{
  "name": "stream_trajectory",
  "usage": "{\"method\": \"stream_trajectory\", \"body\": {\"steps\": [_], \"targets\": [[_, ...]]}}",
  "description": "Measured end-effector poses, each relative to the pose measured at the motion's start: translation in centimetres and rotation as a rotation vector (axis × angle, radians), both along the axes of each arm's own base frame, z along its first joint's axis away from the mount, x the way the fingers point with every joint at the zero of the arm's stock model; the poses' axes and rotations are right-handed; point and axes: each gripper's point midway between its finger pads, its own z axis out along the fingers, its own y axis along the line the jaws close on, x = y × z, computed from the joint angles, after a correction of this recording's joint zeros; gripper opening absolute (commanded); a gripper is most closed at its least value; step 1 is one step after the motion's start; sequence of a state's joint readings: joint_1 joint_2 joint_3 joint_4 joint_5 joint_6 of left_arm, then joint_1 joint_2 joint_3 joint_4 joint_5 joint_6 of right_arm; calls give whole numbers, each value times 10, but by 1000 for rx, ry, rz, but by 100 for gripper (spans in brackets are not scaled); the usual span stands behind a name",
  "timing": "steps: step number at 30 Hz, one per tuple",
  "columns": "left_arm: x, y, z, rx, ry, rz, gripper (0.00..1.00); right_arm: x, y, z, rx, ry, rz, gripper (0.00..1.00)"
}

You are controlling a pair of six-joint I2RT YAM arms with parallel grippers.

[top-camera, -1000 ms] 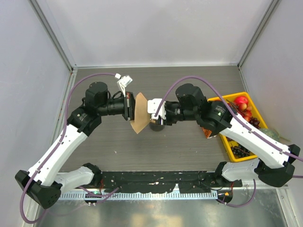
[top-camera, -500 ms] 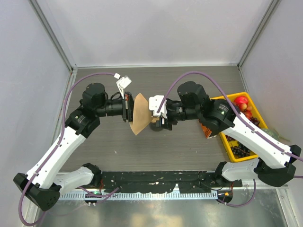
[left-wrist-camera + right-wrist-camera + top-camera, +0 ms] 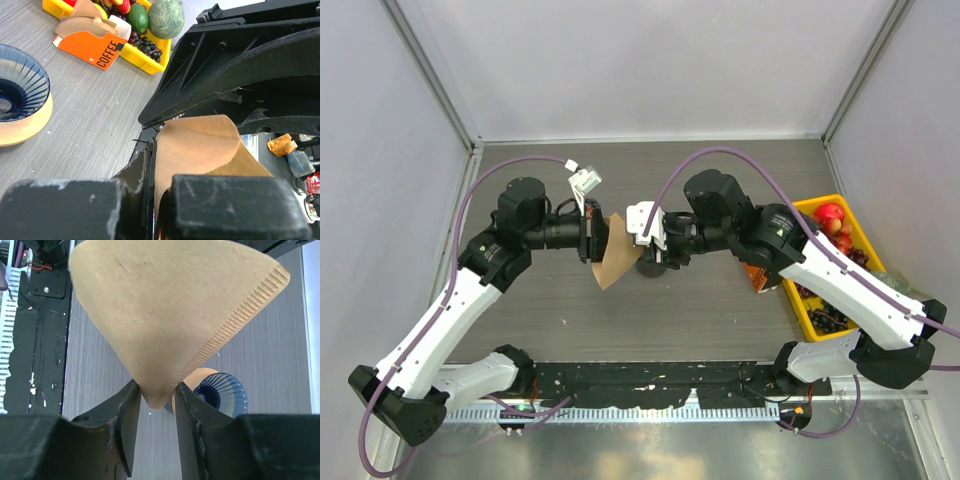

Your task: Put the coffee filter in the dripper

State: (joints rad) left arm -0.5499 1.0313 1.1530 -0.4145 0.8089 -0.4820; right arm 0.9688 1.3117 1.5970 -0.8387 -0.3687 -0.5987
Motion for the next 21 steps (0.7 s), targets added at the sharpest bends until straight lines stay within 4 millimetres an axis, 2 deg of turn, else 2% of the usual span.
{"method": "stream_trajectory", "body": {"steps": [5,19,21], "targets": [[-1,0,-1,5,2,-2,25,2,-2,-1,-10,-11,-6,36],[-8,8,8,-14,-37,-10,26,-1,-6,0,-14,-16,11,29],[-11,10,8,-9,-52,-17,20,-1,-7,0,-10,-6,17,28]]}}
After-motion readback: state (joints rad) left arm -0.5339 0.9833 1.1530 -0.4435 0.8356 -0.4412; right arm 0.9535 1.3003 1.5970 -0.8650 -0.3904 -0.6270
